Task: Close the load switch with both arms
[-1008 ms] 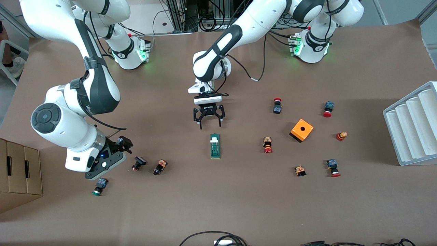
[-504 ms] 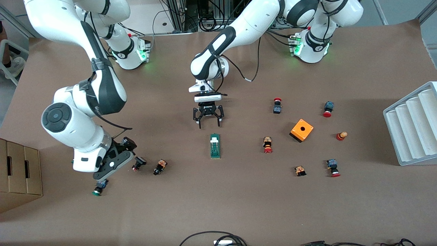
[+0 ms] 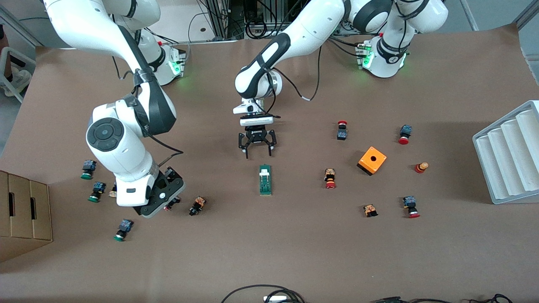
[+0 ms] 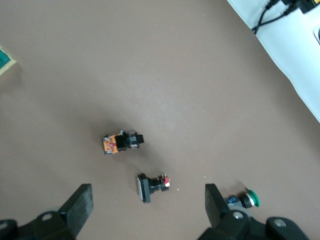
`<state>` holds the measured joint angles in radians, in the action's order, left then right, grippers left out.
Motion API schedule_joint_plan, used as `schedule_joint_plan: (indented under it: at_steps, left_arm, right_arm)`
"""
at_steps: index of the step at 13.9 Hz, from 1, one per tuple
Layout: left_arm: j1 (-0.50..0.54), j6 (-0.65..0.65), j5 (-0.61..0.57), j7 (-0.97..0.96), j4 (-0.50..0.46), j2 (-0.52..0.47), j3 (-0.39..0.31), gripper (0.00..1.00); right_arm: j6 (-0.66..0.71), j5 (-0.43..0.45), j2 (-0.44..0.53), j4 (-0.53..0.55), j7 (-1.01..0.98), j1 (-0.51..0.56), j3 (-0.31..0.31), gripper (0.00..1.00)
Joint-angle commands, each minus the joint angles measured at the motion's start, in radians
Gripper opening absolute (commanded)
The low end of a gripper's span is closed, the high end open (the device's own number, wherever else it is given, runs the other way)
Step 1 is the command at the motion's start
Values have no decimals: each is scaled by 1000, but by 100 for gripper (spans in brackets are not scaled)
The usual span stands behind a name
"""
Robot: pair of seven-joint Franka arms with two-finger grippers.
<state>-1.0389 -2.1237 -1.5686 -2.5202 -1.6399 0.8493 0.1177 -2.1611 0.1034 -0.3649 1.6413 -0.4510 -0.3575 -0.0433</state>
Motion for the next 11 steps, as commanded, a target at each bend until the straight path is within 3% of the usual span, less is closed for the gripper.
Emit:
schedule_joint_plan:
  at_steps: [1, 9, 11]
  left_arm:
    - [-16, 18, -18, -20, 22, 19, -10, 100]
    - [-23, 33, -45, -51, 20, 39, -10, 100]
    - [-36, 85, -66, -64, 20, 56, -10, 100]
  right_arm:
    - [-6, 25, 35, 41, -2, -47, -4, 100]
    - [-35, 33, 46, 97, -9, -124, 5, 100]
    - [-60, 111, 32, 95, -9, -149, 10, 100]
